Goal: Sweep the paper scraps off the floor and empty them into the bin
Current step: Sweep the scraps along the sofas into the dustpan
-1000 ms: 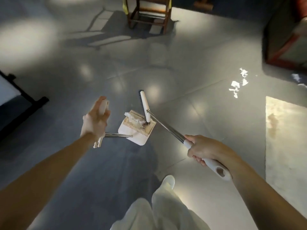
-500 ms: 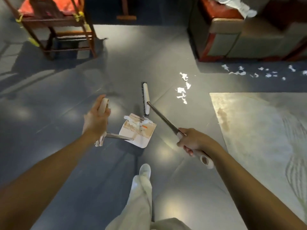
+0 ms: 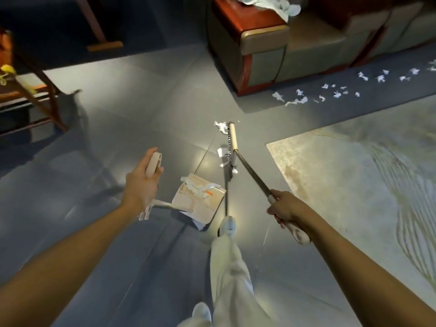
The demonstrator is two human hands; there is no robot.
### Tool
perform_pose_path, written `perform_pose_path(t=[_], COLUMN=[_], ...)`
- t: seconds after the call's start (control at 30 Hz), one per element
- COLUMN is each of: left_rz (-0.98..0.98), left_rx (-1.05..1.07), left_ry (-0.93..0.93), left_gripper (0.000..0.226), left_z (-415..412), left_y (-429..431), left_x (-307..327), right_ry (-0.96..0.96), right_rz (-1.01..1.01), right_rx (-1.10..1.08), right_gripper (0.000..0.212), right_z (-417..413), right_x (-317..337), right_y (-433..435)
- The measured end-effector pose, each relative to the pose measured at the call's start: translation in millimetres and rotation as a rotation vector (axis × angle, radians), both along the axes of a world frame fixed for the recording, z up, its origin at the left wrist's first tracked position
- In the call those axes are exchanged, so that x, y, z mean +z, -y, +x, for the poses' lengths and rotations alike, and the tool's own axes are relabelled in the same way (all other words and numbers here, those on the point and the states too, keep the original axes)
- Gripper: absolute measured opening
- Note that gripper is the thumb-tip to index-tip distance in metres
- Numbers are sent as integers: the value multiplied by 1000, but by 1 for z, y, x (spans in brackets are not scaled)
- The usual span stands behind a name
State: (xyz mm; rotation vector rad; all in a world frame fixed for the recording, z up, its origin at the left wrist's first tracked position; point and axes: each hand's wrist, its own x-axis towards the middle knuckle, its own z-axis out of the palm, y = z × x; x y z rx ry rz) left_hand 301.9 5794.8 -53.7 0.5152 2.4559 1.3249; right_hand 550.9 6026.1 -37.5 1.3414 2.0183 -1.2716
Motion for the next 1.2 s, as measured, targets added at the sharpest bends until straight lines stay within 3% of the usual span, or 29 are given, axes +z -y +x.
perform_pose_path(t=[0.33,0.57,0.9,1.2], left_rz=[-146,-211,-108,-65], left_rx=[-93,-150,-206,-352], left_ry=[113,116,114,79], left_gripper=[41,40,41,44], left_z=[-118,-172,-194,-183], left_y=[-173,-239,-265,-153], left_x=[-52,-61,-55,-48], right_ry=[76,204,339,270], right_rz=[105,43,-200,-221], right_rx=[35,167,266,55], right_gripper=[50,58,75,73], right_z=[-148,-202,-143,-96], right_x=[-66,-106,-60,3], right_y=[-194,-257,-178,-46])
